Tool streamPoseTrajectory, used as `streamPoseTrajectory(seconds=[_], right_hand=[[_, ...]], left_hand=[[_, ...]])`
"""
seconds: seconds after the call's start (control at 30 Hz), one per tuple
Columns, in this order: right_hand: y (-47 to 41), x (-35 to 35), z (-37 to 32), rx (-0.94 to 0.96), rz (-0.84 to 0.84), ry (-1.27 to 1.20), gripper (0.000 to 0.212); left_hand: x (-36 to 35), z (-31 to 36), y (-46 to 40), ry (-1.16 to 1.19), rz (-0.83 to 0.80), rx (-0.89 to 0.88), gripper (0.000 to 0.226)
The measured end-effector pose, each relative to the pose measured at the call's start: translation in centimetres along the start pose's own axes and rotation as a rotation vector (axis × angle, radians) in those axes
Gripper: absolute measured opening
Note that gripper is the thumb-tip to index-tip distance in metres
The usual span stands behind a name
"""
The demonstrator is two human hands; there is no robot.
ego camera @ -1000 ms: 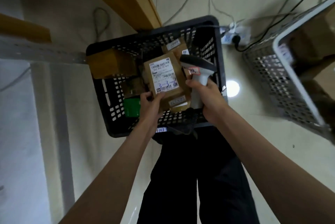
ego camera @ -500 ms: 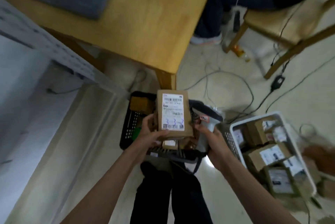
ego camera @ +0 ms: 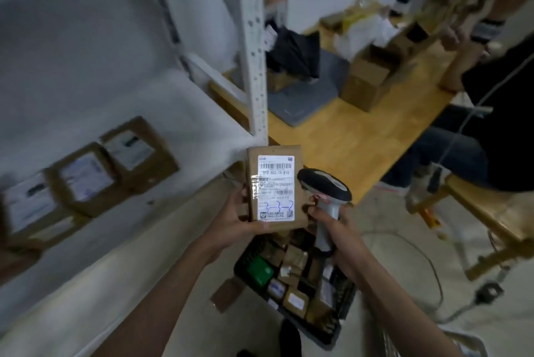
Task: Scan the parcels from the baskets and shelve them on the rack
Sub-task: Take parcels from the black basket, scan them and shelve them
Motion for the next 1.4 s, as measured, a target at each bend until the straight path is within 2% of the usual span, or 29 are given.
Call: streamPoseTrajectory(seconds=[0.1, 0.3, 0.37, 0.47, 0.6, 0.77, 1.07, 1.4], right_hand=[[0.4, -4.5, -3.1, 0.076, -0.077, 0.023, 0.049], [1.0, -11.5, -7.5, 0.208, -0.246, 0.036, 0.048], [1.1, -13.3, -8.8, 0.237, -0.309, 0.049, 0.045], [0.9, -15.6, -10.4, 0.308, -0.402, 0.101, 0.037], [0.7, -17.7, -11.6, 0.341, -0.497, 0.144, 0.028], [1.8, -19.1, -13.4, 0.366, -0.66, 0.187, 0.017], [2.0, -18.9, -15.1, 0.331, -0.823, 0.181, 0.022], [-1.5, -17.8, -14.5, 0.301, -0.834, 0.1, 0.013]], left_hand=[[3.9, 1.9, 3.1, 0.014, 0.081, -0.123, 0.116], [9.5, 3.6, 8.9, 0.076, 0.344, -0.242, 0.111], [11.2, 4.2, 10.6, 0.084, 0.432, -0.277, 0.109], [13.6, 5.4, 12.6, 0.097, 0.559, -0.331, 0.124], [15.4, 6.3, 14.6, 0.044, 0.742, -0.446, 0.127], [15.9, 6.8, 15.5, -0.017, 0.937, -0.464, 0.129], [15.4, 7.7, 14.2, -0.093, 1.102, -0.394, 0.127], [14.2, 8.9, 11.9, -0.12, 1.139, -0.411, 0.121]])
Point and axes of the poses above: each hand's wrist, its own y-axis away from the middle knuckle, its own x-axis out of the back of the hand, z = x × y, the point moved 2 cm from there along -y, towards the middle knuckle, and after that the axes turned 13 degrees about x, right-handed, at the moved point
